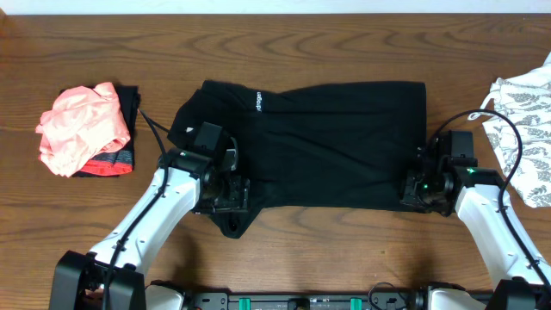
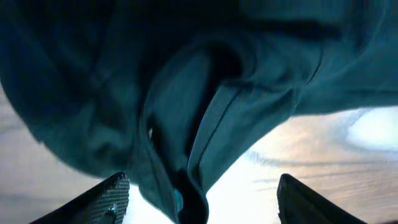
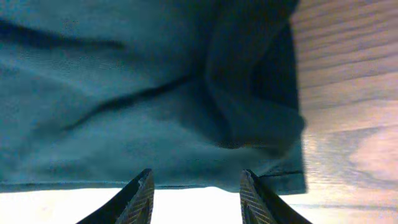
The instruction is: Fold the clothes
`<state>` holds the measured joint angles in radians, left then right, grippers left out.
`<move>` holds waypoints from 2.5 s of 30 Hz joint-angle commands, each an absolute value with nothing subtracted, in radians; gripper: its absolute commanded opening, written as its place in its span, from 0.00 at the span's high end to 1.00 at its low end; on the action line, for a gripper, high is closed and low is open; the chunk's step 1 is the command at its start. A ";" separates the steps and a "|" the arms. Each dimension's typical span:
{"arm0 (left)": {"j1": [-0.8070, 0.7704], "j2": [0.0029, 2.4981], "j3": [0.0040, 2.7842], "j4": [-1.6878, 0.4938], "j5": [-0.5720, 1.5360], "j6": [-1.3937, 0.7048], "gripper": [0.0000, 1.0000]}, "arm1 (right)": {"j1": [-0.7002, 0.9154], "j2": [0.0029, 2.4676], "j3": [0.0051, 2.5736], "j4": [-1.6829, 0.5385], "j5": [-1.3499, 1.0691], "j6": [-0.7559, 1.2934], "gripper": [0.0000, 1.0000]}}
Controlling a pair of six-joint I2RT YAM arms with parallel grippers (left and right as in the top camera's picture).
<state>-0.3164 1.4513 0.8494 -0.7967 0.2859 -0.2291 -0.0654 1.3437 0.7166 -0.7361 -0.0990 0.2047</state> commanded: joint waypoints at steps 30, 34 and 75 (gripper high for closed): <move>-0.320 1.500 0.746 -1.153 0.335 -0.410 0.94 | -0.059 1.348 0.709 -0.735 -0.025 0.250 0.64; -0.320 1.500 0.745 -1.186 0.435 -0.410 0.94 | -0.059 1.348 0.709 -0.731 -0.025 0.250 0.64; -0.321 1.541 0.727 -0.456 0.065 -0.361 0.91 | -0.059 1.349 0.709 -0.737 -0.026 0.239 0.61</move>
